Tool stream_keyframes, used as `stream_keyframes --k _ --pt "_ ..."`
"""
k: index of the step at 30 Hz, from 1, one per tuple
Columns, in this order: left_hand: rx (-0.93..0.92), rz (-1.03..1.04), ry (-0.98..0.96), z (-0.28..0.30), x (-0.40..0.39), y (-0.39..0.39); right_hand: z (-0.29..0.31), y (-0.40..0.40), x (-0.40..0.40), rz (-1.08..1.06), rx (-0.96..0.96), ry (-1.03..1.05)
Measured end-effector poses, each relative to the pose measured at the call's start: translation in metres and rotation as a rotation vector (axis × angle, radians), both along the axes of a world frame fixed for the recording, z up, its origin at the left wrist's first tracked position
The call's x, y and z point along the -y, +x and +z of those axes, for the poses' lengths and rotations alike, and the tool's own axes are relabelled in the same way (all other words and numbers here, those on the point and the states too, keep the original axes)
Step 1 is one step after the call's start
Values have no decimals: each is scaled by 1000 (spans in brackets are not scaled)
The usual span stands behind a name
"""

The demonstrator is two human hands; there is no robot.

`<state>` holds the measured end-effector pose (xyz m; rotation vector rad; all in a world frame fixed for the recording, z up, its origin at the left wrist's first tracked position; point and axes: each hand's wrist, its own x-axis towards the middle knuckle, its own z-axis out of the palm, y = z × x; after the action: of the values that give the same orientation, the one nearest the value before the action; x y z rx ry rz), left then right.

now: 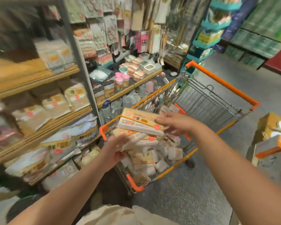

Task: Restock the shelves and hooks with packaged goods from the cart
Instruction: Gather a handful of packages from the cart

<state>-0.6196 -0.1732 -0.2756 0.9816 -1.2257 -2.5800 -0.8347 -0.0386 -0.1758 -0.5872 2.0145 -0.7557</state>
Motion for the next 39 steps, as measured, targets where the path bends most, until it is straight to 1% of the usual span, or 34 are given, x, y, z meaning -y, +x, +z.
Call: stream_keyframes --k 2,4,7,9,17,24,27,29,32,35,37,39 --pt "20 46 -59 6 13 14 -2 15 15 -32 76 -45" --pt "49 107 -123 15 29 29 1 33 40 -41 111 -101" --pt "37 179 -176 35 61 53 11 58 88 -37 150 -192" --pt "36 263 -170 46 89 75 18 75 124 -7 159 -231" --pt "106 574 -288 77 204 195 46 152 282 165 258 -376" --pt "125 725 -391 105 280 273 63 203 396 189 334 -522" --pt "112 798 -397 108 298 288 68 210 433 168 353 -569" --pt "111 825 -375 107 302 291 66 213 452 163 329 -555" --pt "126 849 -349 94 309 293 53 207 477 163 337 -541" --pt "137 859 -354 94 312 292 36 194 498 133 349 -529" --pt "152 878 -368 95 317 290 26 184 512 114 318 -543" --pt "156 921 -375 95 322 287 19 177 525 127 227 -532"
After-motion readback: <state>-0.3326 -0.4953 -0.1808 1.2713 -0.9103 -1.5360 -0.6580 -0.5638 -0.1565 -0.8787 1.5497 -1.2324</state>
